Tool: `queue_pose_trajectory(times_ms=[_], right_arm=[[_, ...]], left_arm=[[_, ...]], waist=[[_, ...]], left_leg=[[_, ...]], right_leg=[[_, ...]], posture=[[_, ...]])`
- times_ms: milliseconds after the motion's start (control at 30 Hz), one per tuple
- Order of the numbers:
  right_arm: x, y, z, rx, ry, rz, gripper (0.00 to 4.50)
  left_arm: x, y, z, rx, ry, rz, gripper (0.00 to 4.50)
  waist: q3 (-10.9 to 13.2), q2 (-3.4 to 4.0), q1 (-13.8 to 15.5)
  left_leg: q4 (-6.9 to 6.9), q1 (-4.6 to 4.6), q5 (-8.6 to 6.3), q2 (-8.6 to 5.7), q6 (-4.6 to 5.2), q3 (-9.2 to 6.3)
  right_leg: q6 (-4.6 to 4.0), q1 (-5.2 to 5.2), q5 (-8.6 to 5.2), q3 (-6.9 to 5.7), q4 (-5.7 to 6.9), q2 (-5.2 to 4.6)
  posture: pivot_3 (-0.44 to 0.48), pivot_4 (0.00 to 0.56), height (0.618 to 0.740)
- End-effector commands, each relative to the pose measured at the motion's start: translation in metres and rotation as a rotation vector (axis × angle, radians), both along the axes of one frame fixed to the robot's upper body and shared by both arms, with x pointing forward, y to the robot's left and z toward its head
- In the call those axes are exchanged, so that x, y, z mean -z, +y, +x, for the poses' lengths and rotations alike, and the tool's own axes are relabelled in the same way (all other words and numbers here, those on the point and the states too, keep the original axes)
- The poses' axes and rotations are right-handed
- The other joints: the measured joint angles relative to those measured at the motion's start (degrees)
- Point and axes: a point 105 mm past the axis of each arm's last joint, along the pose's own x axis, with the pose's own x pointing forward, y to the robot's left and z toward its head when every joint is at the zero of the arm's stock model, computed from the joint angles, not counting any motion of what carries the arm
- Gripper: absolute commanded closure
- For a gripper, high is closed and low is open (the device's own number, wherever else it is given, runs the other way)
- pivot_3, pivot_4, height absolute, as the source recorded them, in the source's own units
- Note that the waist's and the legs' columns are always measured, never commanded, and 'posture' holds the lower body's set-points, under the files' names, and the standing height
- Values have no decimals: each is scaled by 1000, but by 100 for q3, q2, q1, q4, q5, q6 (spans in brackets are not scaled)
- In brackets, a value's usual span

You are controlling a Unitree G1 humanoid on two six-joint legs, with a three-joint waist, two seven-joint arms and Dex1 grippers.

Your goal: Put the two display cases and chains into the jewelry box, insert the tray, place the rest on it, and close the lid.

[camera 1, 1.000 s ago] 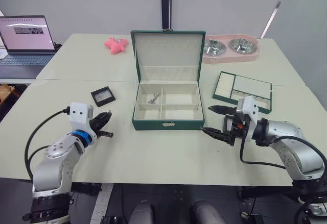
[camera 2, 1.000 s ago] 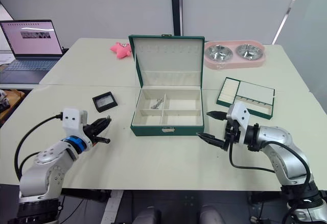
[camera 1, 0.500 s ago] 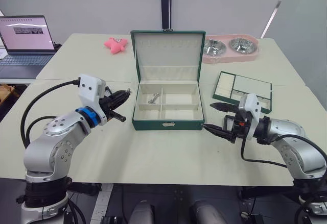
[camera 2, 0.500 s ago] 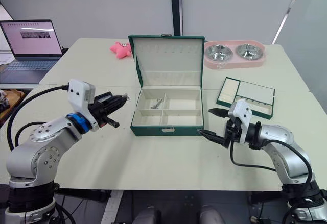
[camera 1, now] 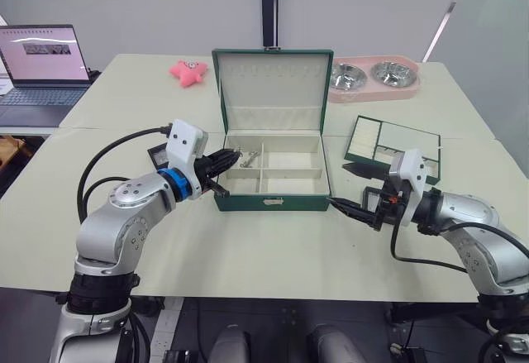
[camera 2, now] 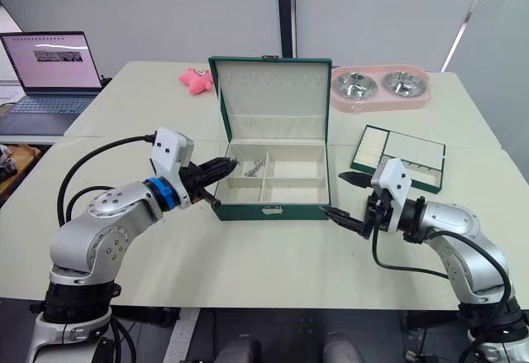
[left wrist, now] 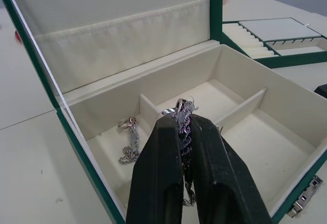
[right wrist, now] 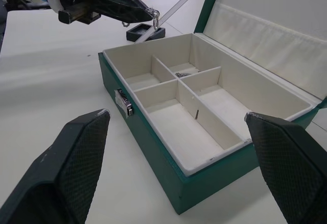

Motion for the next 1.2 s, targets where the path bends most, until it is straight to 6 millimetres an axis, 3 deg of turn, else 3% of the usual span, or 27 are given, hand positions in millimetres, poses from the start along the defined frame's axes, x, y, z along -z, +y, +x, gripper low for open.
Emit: queue_pose_trajectory(times_ms=[33,367,400,500,800,1067,1200], right_arm=[[-11,-2,-5,2,-42,4,0],[-9,-3,-4,9,-35,-1,0],[-9,-3,-4,9,-35,-1,0],[-9,-3,-4,7,-33,-2,0],[-9,-3,-3,5,-32,-4,0],[-7,-8,-2,26,-23,6,0],[-7,-20,0,67,-11,22,0]], left_arm=[[-5,-4,-1,22,-41,17,4492],[-4,-4,-1,28,-46,0,4492],[-4,-4,-1,27,-45,-1,3821],[-3,-4,-2,30,-42,-10,3031],[-2,-5,-4,39,-36,-22,50],[-6,-3,-10,76,-14,-68,18],[-6,16,-17,62,18,-69,18]], waist=[[0,0,0],[0,0,1],[0,0,1],[0,0,2],[0,0,3],[0,0,2],[0,0,-1]], left_leg=[[0,0,0,0,0,0],[0,0,0,0,0,0],[0,0,0,0,0,0],[0,0,0,0,0,0],[0,0,0,0,0,0],[0,0,0,1,0,0],[-1,0,0,1,0,0]], right_leg=[[0,0,0,0,0,0],[0,0,0,0,0,0],[0,0,0,0,0,0],[0,0,0,0,-1,0],[0,0,0,0,-1,0],[0,0,0,0,-1,0],[0,0,0,0,-1,0]], posture=[[0,150,740],[0,150,740],[0,150,740],[0,150,740],[0,150,740],[0,150,740],[0,150,740]])
